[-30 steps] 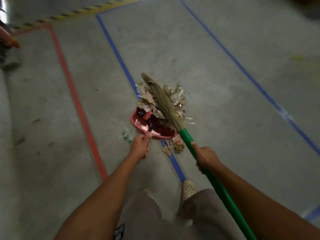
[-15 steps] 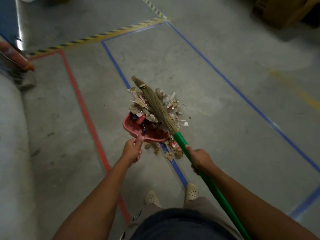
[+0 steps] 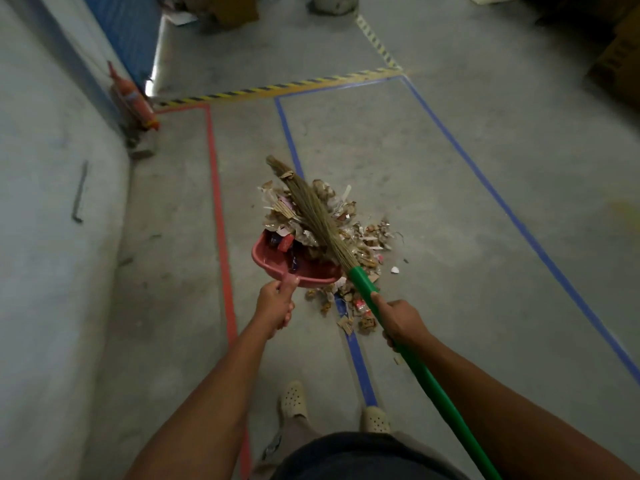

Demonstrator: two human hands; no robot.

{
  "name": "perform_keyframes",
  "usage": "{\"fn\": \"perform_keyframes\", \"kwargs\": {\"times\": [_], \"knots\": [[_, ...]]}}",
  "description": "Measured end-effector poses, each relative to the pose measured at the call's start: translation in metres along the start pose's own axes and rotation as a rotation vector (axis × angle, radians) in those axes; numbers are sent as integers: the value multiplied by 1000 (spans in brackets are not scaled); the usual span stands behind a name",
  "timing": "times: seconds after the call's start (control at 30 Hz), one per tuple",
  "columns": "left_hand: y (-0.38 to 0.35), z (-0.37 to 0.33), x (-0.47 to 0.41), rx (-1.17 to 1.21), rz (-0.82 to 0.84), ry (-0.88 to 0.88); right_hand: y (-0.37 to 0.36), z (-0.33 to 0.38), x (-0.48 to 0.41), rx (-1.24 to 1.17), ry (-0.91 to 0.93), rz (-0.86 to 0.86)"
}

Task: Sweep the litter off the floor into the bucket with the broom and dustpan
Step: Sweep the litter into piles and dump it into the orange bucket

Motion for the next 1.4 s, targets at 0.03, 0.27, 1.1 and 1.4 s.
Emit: {"fn": "perform_keyframes", "kwargs": {"times": [0.03, 0.27, 1.1, 1.4], "knots": [[-4, 5, 9, 13, -21, 3, 3, -4, 2, 20, 24, 7], [-25, 38, 68, 92, -172, 40, 16, -39, 18, 118, 131, 86], [137, 212, 402, 358, -655, 16, -152, -73, 239, 546, 506, 320], [202, 305, 529, 528, -922, 42, -272, -68, 325, 752, 682, 467]]}}
Point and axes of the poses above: each hand's wrist, its own x-axis away from the middle knuckle, its own y-axis out of the back of the hand, z = x × y, the point moved 5 cm from there along -x, towards the middle knuckle, and after that the axes turned 9 degrees about x, right-handed, at the moved point
